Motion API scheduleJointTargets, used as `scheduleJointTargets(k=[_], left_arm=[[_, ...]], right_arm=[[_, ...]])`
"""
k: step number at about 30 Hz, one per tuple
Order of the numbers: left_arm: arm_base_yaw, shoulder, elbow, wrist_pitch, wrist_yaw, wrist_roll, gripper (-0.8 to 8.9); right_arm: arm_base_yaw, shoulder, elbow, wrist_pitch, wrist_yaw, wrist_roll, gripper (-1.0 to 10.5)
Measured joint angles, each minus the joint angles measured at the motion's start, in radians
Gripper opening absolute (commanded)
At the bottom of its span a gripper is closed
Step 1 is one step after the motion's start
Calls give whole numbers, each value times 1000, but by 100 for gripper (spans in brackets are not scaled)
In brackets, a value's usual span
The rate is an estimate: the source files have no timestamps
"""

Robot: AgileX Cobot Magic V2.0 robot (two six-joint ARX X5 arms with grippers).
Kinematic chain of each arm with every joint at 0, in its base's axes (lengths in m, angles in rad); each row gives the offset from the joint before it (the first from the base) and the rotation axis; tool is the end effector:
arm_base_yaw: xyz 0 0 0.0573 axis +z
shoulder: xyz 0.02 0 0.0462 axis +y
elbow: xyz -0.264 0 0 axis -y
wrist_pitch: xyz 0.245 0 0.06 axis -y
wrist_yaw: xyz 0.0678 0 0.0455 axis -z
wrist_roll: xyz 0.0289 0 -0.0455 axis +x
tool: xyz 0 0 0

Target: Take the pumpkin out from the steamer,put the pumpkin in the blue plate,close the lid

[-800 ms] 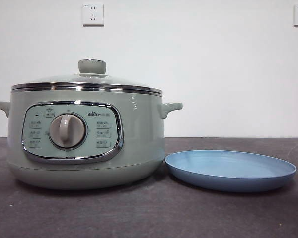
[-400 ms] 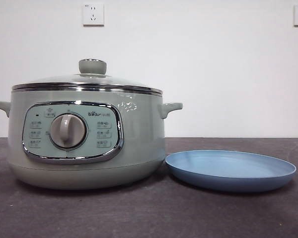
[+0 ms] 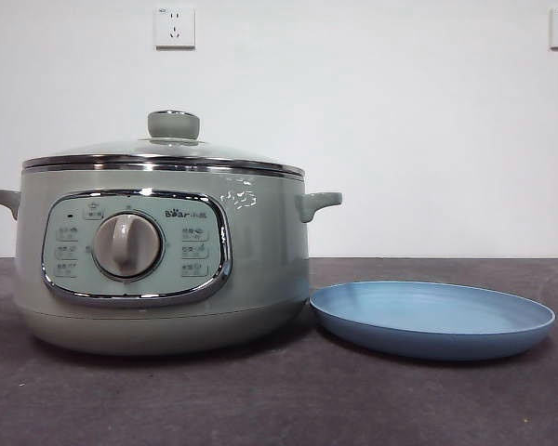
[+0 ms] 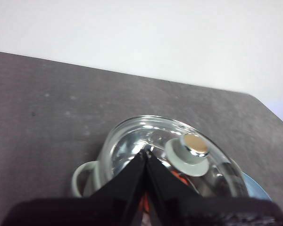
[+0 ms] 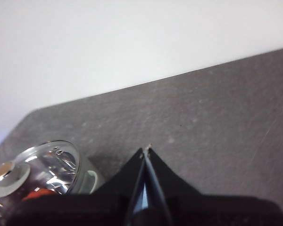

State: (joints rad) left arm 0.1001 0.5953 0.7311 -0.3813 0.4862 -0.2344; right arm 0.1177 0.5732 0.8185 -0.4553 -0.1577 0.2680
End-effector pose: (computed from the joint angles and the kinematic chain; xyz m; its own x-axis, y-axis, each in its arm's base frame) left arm 0.1273 -0.0008 0.3215 0.9000 -0.3792 -0.2149 0.2966 0.8940 -0.3358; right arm 0.1142 0.0181 0.3443 0.9408 0.2694 -0.2059 -0.2041 0.9348 0.2906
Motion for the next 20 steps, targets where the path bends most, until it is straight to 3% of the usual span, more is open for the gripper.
scheduleJointTargets(k=[6, 13, 14, 18, 20], left_arm=[[-5, 133, 153, -107, 54, 82, -8], [-42, 254, 293, -275, 112, 196, 9], [-51, 262, 307, -281, 123, 206, 41], [-86, 276, 334, -278, 142, 220, 333], [-103, 276, 334, -278, 142, 220, 353]], right_arm=[[0, 147, 221, -180, -10, -148, -2], [0, 293, 392, -390, -177, -259, 19], [0, 308, 399, -404, -203, -267, 74], [1, 351, 405, -420, -259, -281, 343], [2, 367, 405, -426, -259, -280, 388]])
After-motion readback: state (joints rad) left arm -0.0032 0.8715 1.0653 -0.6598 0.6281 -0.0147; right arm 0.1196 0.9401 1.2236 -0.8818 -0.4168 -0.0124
